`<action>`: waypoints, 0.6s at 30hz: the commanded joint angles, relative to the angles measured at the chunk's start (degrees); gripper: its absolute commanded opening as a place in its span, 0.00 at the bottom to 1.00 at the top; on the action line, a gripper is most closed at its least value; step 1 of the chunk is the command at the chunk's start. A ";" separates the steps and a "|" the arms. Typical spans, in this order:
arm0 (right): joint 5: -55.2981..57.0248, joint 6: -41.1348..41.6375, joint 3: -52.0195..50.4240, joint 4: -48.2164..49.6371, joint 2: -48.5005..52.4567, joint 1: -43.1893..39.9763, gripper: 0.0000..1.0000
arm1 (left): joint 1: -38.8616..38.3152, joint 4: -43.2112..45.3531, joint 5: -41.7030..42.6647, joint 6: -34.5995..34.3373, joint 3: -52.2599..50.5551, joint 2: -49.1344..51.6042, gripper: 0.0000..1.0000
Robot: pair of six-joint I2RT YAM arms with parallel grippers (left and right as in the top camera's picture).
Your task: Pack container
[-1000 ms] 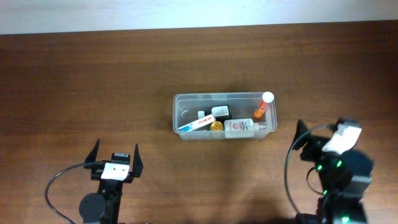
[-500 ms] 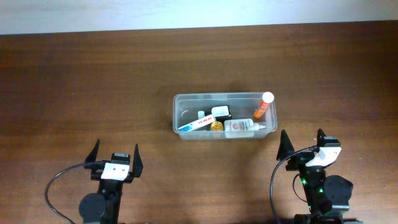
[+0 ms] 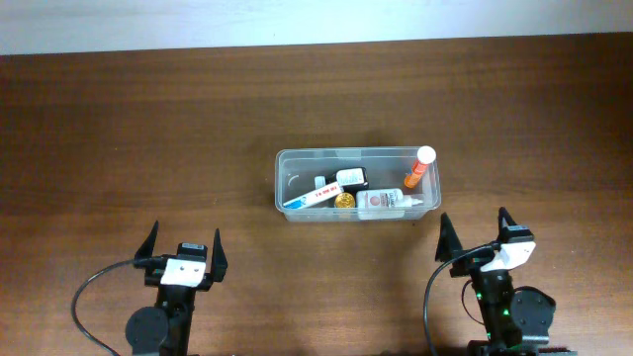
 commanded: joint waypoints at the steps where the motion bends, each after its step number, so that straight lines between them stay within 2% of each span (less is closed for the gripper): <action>1: -1.18 -4.31 -1.14 -0.55 -0.66 2.89 0.98 | 0.24 -0.28 0.63 0.66 -0.13 -0.55 0.99; 5: -1.09 -7.52 -1.14 -0.59 -0.66 4.81 0.98 | 0.24 -0.28 0.63 0.66 -0.13 -0.55 0.99; 18: -0.52 -7.48 -1.14 -0.79 -0.66 4.79 0.98 | 0.24 -0.28 0.63 0.66 -0.13 -0.55 0.99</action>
